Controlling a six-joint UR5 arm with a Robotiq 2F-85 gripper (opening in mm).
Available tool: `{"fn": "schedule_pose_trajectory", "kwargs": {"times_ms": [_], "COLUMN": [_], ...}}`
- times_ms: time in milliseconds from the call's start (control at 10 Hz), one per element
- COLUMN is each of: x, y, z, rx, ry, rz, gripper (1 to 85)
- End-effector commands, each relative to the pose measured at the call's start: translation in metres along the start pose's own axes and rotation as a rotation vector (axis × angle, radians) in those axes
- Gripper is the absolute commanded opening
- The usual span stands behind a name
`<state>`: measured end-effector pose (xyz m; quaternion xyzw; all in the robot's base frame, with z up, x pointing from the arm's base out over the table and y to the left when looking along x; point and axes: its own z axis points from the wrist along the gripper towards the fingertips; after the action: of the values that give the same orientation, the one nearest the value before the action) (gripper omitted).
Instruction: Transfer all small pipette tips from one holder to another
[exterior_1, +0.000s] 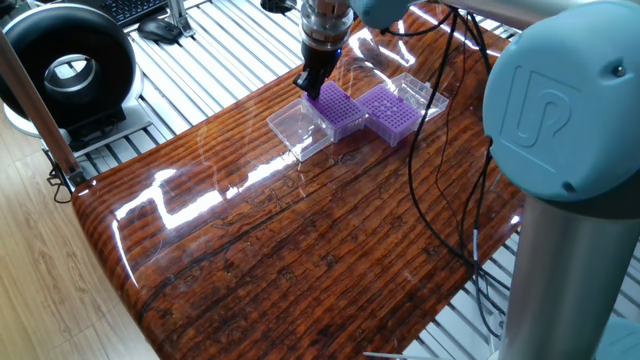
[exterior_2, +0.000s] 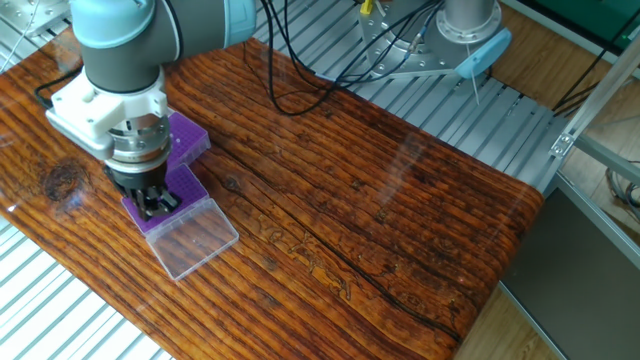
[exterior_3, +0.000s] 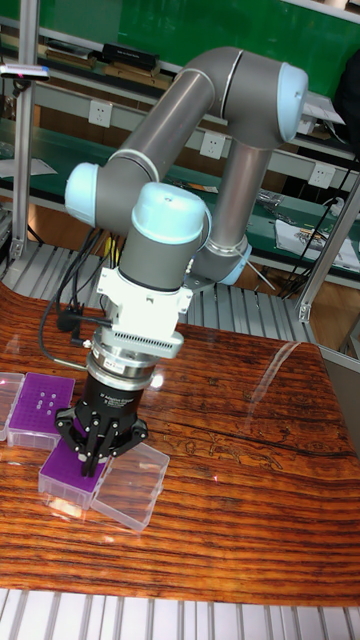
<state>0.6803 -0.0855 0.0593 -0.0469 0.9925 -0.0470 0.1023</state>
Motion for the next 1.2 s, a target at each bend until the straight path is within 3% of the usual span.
{"fn": "schedule_pose_trajectory", "kwargs": {"times_ms": [0,700,1100], "x": [0.003,0.014,0.032], "y": [-0.003,-0.013,-0.033], "z": [-0.01,-0.031,-0.039], "rx": [0.009,0.039,0.063], "ry": [0.003,0.023,0.047], "rz": [0.027,0.057,0.029], "gripper": [1.0,1.0,1.0]}}
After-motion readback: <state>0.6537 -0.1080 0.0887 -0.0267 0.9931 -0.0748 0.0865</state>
